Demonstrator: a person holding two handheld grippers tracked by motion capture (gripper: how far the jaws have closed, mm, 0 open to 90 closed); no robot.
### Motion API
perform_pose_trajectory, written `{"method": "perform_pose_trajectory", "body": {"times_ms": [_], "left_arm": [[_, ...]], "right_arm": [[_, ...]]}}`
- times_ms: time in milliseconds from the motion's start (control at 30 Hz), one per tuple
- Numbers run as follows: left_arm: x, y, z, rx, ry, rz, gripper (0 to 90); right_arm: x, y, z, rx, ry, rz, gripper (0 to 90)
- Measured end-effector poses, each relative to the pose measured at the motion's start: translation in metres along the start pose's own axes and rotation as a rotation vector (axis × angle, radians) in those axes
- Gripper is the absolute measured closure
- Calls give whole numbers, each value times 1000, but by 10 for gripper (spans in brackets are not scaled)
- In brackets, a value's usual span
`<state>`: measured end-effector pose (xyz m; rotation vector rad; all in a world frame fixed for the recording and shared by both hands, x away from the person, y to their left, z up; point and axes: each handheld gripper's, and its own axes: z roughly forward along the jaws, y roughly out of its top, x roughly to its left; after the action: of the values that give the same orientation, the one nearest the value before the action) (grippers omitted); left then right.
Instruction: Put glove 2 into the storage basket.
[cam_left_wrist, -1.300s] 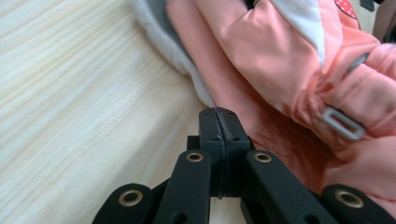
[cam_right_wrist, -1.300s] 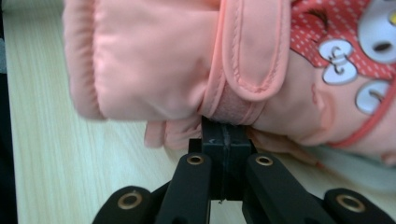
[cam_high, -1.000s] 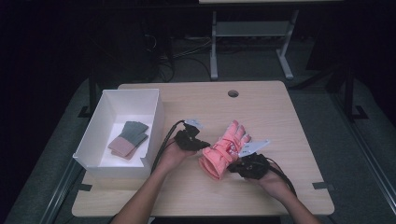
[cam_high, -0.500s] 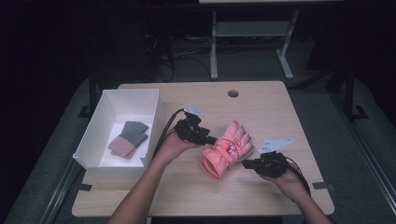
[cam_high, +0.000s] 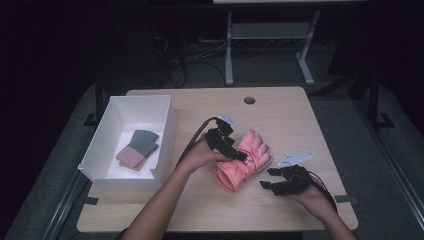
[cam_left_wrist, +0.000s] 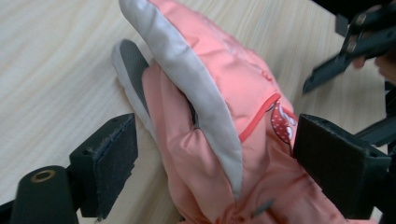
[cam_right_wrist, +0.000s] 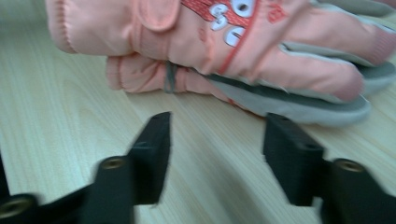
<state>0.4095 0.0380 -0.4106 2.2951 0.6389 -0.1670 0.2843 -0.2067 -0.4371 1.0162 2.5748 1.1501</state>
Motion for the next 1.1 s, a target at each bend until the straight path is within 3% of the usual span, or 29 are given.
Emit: {"method": "perform_pose_trajectory", "body": {"times_ms": [67,200,400,867,1100], "left_arm": [[1,0,5,14,-7,-1,134],[1,-1,15,50,-19,-10,130],[3,-4,30,103,-44,-26,126],[5,-13,49,138,-101,-51,129],[2,-13,50,154,-138,-47,272]], "right_arm": [[-1,-3,-3,-1,-17,14,320],[-2,-8,-9,-19,-75,-7,235],[-3,-9,-9,-23,-98,18,164],[-4,-21,-8,4,-114,31,139],[-9,-21,-13,-14,-132,38,139]]}}
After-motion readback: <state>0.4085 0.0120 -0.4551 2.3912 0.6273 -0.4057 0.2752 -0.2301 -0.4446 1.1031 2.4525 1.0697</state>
